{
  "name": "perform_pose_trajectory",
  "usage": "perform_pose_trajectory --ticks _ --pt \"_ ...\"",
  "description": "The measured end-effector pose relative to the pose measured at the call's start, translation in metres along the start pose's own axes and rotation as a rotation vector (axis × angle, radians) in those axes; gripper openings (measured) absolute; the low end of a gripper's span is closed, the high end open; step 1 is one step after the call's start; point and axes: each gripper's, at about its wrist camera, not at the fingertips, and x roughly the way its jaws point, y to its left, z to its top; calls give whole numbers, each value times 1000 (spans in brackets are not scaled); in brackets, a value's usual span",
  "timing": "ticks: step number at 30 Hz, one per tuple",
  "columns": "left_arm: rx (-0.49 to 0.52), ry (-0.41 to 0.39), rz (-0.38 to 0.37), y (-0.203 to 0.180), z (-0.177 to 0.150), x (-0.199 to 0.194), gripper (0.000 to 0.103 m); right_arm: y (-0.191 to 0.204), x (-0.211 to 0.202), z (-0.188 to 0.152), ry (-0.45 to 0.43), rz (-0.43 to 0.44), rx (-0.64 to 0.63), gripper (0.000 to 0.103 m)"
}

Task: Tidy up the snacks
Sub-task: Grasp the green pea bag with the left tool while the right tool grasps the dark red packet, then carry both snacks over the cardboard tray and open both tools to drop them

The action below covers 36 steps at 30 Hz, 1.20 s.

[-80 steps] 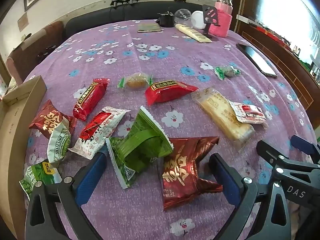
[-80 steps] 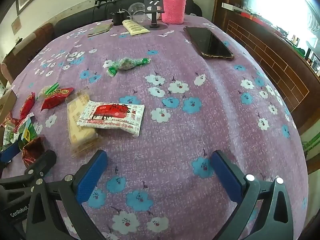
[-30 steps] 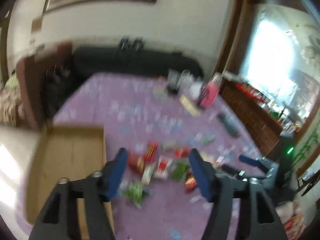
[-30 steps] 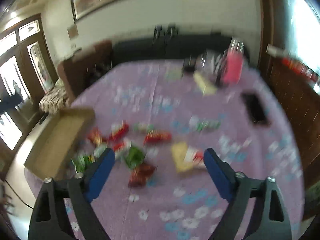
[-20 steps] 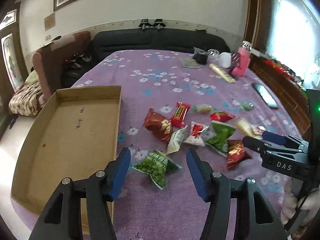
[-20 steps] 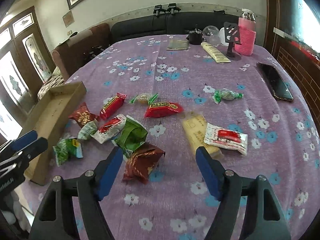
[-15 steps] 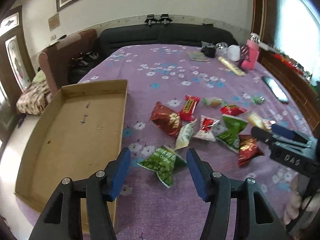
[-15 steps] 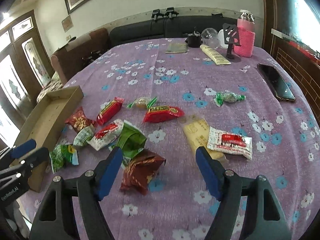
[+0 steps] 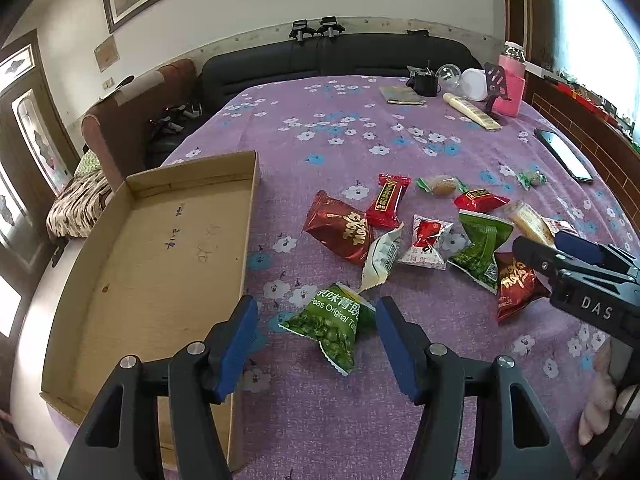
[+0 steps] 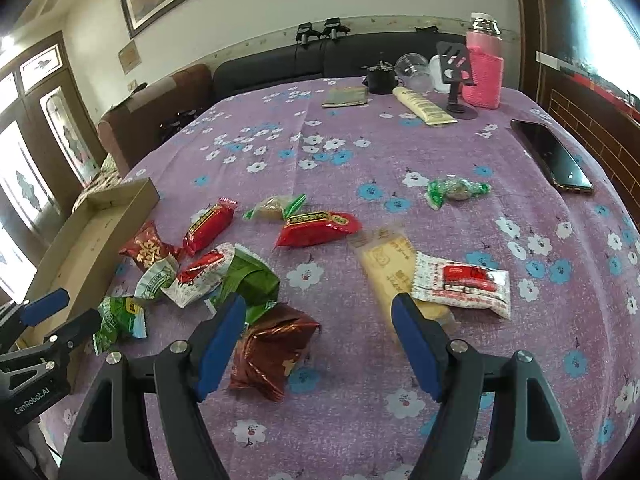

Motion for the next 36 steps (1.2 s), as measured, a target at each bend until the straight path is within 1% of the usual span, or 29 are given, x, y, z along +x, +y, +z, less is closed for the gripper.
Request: perform_pose_trajectory --ticks 5,6,7,9,10,11,12,15,25,28,32,36 --pt "-2 18 -7 1 -1 3 67 5 8 -1 28 3 -15 75" --pt "-3 22 -10 1 -2 3 67 6 10 -2 30 3 -14 72" --pt "-2 25 -10 1 -2 3 68 6 10 -2 33 7 -14 69" --pt "-2 31 -12 1 -2 4 68 5 14 -3 48 24 -9 54" --pt "-4 36 -17 1 -2 4 68 4 15 -3 54 35 -3 50" --pt "-5 40 -19 1 -3 5 68 3 16 -4 60 47 2 39" --pt "-5 43 -19 0 -3 5 68 3 18 -5 68 60 8 32" --pt "-4 52 -22 -1 -3 7 69 1 17 -5 64 74 19 30" --pt "-3 87 -24 -4 -5 17 72 -9 16 -6 56 92 72 29" --pt "-16 110 -42 -4 -5 22 75 -13 15 -5 55 95 89 29" --pt "-55 134 -70 5 -5 30 75 -17 15 -5 56 105 104 29" --pt "-68 132 -93 9 -2 34 75 -19 16 -5 62 119 112 29"
